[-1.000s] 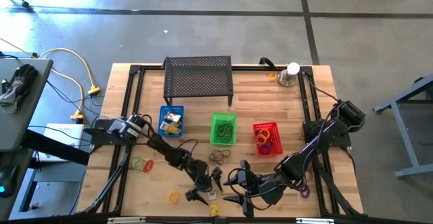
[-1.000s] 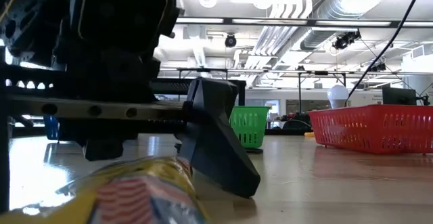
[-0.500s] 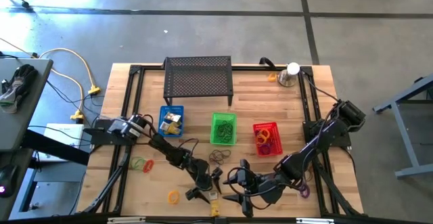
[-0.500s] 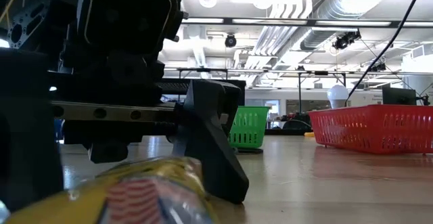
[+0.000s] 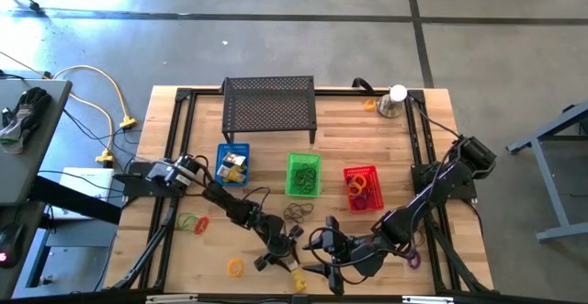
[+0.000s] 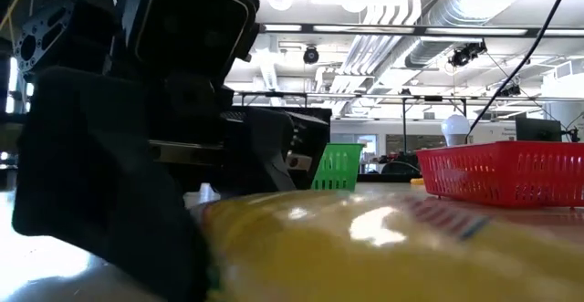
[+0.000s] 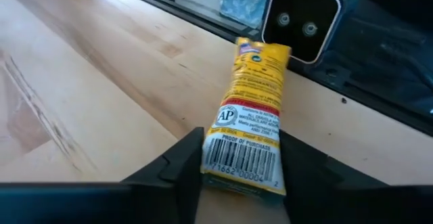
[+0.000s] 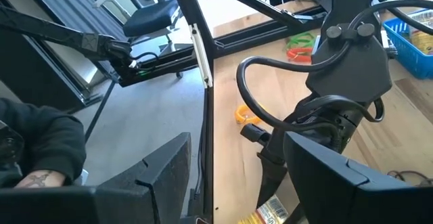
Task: Pick & Place Office Desk Supplies
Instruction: Put the crayon box into the blue bin
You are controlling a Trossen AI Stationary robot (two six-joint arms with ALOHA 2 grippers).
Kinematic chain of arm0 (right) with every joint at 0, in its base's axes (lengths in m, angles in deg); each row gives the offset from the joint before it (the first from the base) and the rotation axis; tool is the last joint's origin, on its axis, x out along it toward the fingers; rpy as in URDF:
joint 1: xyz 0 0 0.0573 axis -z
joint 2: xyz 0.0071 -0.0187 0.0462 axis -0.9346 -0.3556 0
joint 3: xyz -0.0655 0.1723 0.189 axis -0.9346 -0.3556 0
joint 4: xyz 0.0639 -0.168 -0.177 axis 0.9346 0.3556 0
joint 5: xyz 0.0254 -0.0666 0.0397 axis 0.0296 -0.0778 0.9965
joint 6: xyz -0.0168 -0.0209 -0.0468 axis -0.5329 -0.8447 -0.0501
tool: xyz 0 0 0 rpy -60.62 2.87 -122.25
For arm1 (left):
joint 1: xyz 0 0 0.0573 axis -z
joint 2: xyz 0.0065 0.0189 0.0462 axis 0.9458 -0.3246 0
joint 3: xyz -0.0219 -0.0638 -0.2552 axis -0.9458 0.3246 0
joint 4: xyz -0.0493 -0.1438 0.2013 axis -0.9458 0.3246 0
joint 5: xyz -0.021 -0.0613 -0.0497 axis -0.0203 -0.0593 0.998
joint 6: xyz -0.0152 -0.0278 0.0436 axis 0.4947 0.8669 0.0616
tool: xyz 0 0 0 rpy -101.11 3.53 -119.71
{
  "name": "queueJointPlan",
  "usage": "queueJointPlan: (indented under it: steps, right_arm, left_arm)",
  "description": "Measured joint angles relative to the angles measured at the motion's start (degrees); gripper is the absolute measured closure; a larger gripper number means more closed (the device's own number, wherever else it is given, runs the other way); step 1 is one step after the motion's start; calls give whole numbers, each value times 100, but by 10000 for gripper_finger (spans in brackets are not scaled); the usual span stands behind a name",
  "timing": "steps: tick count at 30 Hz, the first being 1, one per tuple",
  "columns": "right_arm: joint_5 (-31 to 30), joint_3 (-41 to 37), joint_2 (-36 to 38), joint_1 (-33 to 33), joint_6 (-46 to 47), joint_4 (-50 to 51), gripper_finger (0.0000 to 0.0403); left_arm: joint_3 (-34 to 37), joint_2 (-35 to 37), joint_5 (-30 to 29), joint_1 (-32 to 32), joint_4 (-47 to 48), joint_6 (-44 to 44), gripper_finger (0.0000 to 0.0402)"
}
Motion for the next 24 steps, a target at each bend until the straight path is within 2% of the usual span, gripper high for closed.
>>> queueJointPlan:
  steps: [3,7,12,19,24]
  right_arm:
    - [7,0,0,0,-1,1,179]
    - [127,1,0,0,-49,16,179]
    - [406,0,0,-28,-345,16,179]
    - [574,1,0,-154,-945,54,179]
    - [654,1,0,-259,-1264,247,179]
  left_arm:
    - [2,23,-37,-2,-27,375,264]
    - [26,256,-391,-67,193,1160,270]
    - [32,960,-603,-205,1337,1518,270]
    - [25,2375,-2234,-157,3817,2030,271]
    - [22,3659,-3586,-148,5801,3153,271]
